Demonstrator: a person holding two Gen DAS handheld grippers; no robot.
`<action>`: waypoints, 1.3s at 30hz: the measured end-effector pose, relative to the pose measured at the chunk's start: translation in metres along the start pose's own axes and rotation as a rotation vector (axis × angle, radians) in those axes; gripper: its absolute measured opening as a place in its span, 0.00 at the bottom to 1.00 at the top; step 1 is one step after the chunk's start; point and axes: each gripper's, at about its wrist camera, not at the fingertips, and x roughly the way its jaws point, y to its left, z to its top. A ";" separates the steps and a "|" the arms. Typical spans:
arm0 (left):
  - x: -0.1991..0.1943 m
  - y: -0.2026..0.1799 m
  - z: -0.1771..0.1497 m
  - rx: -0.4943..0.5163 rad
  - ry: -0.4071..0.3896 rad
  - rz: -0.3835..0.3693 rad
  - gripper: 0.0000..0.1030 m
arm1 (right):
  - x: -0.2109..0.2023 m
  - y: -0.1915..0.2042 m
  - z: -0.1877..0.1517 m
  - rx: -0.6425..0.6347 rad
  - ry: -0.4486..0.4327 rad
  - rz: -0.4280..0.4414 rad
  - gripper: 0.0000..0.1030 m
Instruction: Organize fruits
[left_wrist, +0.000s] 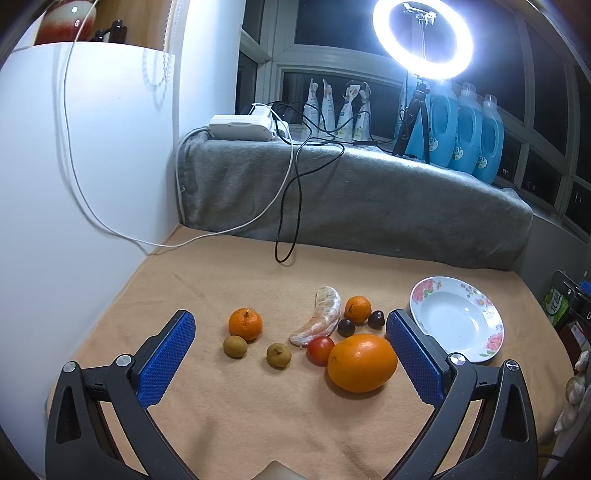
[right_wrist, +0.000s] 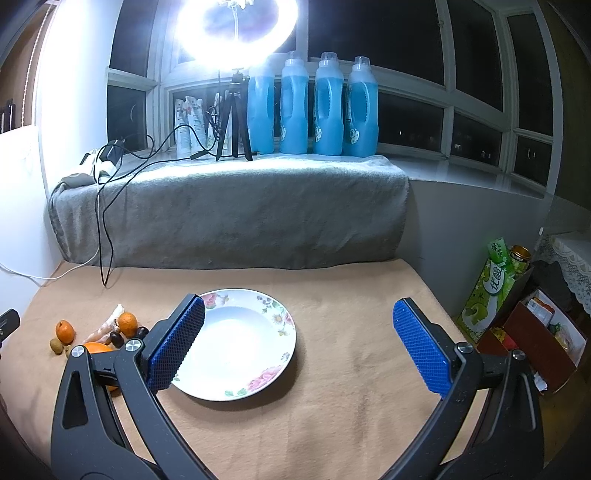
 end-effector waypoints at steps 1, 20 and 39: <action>0.000 0.000 0.000 0.000 0.000 0.001 1.00 | 0.000 0.000 0.000 0.000 0.001 0.001 1.00; 0.004 0.003 -0.005 0.001 0.009 -0.007 1.00 | 0.005 0.011 -0.002 -0.020 0.019 0.032 1.00; 0.022 0.014 -0.024 -0.024 0.109 -0.108 0.92 | 0.051 0.056 -0.006 -0.106 0.201 0.353 1.00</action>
